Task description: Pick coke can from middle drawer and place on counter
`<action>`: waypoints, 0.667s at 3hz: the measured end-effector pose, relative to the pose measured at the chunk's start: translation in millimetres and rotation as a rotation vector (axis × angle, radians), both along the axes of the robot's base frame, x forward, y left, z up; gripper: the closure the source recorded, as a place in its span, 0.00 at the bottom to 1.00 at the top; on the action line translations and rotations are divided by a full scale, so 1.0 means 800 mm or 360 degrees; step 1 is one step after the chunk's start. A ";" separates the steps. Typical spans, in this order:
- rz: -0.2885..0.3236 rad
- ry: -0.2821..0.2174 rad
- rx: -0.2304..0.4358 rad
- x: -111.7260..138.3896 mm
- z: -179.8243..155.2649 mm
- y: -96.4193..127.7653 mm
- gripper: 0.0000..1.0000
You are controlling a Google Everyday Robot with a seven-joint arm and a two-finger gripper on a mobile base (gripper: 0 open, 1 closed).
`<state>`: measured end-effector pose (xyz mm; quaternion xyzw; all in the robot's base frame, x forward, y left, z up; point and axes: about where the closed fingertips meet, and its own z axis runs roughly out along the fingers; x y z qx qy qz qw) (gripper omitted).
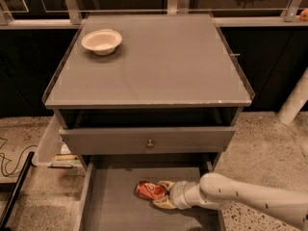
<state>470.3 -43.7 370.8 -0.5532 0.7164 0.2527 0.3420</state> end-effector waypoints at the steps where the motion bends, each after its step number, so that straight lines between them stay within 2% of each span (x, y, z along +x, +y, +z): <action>1: 0.0004 0.0024 0.0019 -0.004 0.003 -0.006 1.00; 2: 0.0027 0.0002 0.0047 -0.004 0.042 -0.030 1.00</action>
Offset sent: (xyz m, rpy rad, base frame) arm -0.0036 -0.0532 0.0774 0.0506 -0.0151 0.0369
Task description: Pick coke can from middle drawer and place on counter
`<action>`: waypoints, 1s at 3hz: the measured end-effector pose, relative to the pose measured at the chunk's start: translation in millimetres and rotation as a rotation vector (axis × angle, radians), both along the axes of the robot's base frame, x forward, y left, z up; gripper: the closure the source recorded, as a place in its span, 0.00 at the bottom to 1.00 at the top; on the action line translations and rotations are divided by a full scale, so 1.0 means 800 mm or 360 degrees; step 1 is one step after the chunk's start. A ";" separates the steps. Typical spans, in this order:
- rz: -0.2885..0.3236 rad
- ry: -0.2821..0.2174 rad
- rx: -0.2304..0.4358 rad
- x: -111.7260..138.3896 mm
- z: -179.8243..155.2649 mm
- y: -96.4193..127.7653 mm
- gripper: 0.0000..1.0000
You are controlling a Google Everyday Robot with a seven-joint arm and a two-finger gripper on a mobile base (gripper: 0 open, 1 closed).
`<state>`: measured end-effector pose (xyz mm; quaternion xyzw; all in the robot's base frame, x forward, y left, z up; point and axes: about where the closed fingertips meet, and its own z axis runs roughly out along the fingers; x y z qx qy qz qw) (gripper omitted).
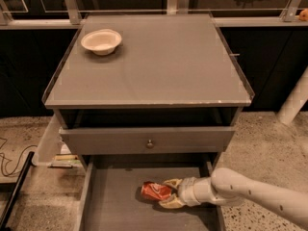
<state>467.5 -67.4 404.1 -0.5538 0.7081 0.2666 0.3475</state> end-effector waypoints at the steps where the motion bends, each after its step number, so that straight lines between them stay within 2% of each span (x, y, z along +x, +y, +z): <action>1: 0.0058 -0.0065 -0.0004 -0.004 0.067 -0.031 1.00; 3: 0.0104 -0.0307 -0.0226 -0.018 0.250 -0.090 1.00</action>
Offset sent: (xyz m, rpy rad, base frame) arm -0.0092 -0.0917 0.2268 -0.1624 -0.2355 0.0786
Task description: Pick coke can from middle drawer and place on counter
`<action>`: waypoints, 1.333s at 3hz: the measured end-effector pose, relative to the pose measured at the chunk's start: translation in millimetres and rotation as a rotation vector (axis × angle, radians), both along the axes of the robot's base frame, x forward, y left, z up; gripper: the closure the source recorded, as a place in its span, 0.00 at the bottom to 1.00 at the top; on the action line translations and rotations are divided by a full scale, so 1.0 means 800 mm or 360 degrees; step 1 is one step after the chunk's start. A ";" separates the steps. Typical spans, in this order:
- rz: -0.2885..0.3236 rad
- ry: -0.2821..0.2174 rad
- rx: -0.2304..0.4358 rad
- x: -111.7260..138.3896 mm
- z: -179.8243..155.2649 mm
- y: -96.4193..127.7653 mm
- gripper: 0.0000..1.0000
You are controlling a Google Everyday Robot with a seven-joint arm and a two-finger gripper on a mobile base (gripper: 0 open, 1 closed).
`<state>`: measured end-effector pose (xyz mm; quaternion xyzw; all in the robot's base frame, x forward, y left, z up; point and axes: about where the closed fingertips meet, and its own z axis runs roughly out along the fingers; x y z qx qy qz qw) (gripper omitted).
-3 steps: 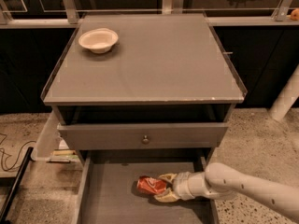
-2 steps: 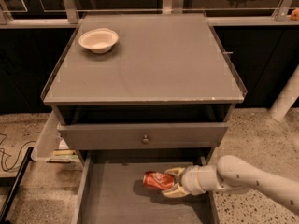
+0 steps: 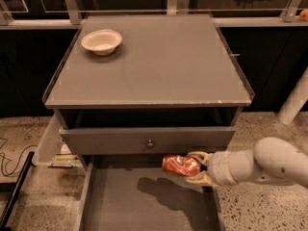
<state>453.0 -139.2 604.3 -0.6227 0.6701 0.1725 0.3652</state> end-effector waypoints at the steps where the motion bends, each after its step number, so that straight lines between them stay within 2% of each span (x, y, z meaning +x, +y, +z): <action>1: 0.0012 -0.0147 -0.0140 -0.006 0.109 -0.020 1.00; 2: 0.0063 -0.0266 -0.0172 -0.001 0.210 -0.035 1.00; 3: 0.0063 -0.0267 -0.0172 -0.001 0.210 -0.035 1.00; 4: 0.0072 -0.0305 -0.0188 0.001 0.223 -0.032 1.00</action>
Offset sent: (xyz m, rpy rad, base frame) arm 0.0044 -0.0467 0.2489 -0.1189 -0.2420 0.0532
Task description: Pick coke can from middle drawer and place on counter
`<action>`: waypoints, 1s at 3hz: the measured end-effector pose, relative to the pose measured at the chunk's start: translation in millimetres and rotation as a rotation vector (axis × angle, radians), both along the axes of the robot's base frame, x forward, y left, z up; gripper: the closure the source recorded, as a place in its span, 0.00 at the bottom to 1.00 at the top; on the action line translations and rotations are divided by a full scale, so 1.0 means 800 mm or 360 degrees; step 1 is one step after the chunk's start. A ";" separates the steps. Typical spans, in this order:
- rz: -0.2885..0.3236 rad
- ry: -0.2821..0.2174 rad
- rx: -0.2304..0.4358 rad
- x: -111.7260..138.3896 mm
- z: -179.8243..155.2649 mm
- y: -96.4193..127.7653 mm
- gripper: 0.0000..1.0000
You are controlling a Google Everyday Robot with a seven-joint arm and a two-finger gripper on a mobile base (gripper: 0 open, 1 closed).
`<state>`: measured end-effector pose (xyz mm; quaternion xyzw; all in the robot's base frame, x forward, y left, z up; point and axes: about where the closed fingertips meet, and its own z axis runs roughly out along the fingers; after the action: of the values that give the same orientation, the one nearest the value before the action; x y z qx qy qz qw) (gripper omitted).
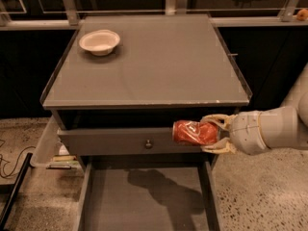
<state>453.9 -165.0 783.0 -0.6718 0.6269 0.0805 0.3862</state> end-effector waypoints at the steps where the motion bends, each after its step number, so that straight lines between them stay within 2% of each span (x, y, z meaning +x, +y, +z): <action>1: 0.0062 -0.0058 -0.0019 0.003 0.024 0.016 1.00; 3: 0.0075 -0.0069 -0.0062 0.007 0.030 0.017 1.00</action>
Offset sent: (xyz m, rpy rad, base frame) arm 0.0724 0.0768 0.2246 -0.1029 -0.3467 0.2258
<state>459.6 -151.4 807.0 -0.6953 0.6040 0.0628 0.3844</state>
